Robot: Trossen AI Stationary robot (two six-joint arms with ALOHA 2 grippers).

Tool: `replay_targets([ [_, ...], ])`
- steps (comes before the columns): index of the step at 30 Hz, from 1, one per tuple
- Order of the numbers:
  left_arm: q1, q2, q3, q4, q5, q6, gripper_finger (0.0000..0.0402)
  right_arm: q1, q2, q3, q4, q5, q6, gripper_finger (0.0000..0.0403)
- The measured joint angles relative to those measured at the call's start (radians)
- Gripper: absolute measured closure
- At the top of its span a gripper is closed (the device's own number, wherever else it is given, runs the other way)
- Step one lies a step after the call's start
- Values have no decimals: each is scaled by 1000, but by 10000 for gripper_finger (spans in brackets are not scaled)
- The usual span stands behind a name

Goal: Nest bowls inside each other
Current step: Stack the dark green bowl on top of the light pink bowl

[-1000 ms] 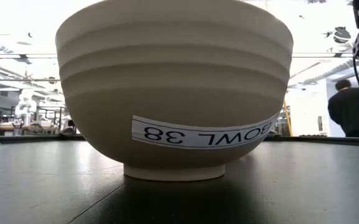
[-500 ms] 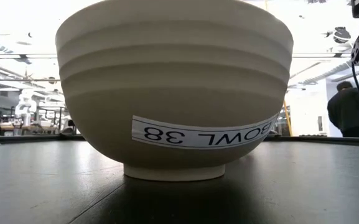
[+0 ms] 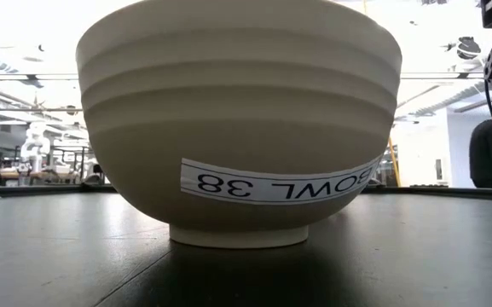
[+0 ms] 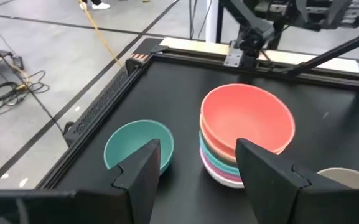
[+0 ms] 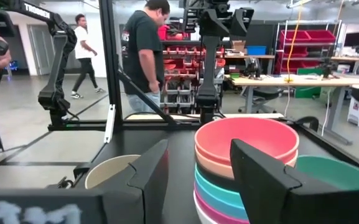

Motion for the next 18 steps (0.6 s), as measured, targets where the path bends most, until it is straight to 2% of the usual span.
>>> replay_targets([
  [7,0,-3,-26,-2,-13,-14,188,-1,0,-37,0,-1,77,238],
  [18,0,-3,-27,-2,-19,-6,188,-2,0,-60,13,-5,54,238],
])
